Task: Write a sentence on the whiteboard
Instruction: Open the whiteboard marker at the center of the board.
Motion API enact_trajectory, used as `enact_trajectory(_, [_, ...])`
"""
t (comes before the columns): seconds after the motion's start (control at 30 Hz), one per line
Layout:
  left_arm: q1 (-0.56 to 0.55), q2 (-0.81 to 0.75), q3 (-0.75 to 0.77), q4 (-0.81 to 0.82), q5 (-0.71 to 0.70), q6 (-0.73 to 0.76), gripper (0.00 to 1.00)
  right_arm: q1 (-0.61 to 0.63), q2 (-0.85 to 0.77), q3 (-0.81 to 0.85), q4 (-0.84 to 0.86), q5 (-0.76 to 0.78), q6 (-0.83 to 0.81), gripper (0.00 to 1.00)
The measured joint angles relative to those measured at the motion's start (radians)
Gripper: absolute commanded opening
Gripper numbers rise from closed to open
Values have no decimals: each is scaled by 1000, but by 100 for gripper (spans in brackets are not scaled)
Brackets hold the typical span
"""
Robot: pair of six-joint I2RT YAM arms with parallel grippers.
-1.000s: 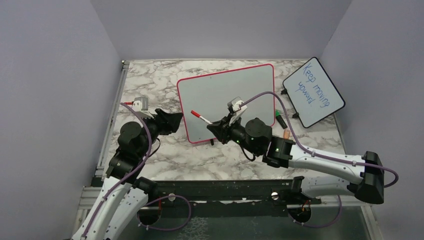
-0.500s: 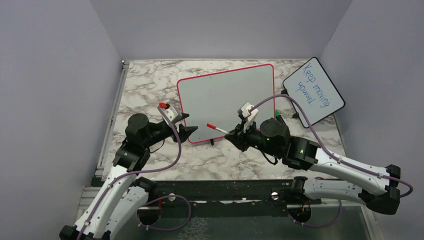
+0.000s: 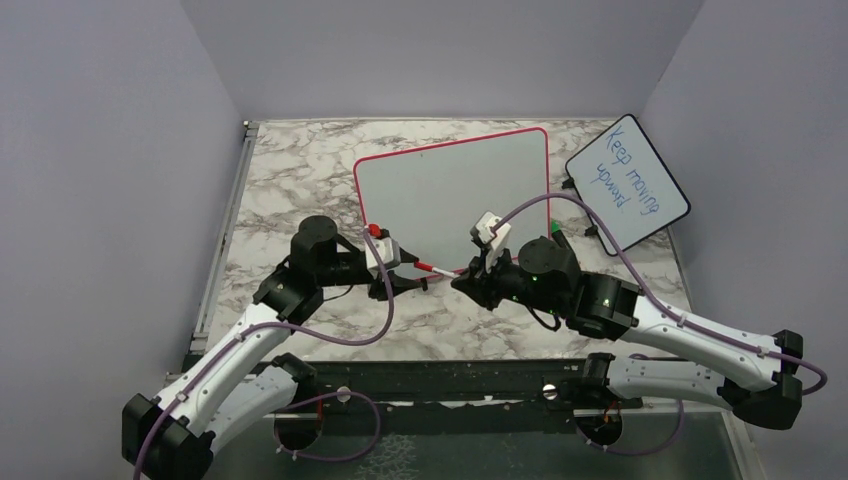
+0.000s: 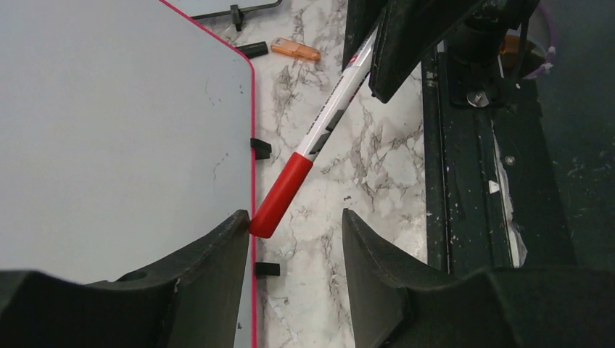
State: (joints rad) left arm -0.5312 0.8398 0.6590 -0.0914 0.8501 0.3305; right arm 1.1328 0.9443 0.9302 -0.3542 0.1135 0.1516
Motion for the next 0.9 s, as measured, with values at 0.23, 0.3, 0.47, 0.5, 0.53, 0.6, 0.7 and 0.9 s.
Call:
enact_trajectory(0.23, [-34,39,8,0,26,47,35,0,13,0,-8,-32,-11,1])
enact_trajectory(0.3, [-35,50,16,0,31,50,31,0,13,0,-8,-38,-13,1])
enact_trajectory(0.47, [-37,73,30,0,63,60,25,0,13,0,-9,-57,-19,1])
enact_trajectory(0.5, [-37,76,31,0,68,61,24,0,13,0,-10,-60,-20,1])
enact_trajectory(0.53, [-37,80,32,0,73,61,23,0,13,0,-11,-62,-22,1])
enact_trajectory(0.6, [-37,88,32,-2,86,63,21,0,14,0,-16,-66,-23,1])
enact_trajectory(0.7, [-37,100,32,-8,101,67,21,-1,19,0,-22,-70,-24,1])
enact_trajectory(0.9, [-38,119,32,-21,109,73,22,-3,34,0,-30,-74,-23,1])
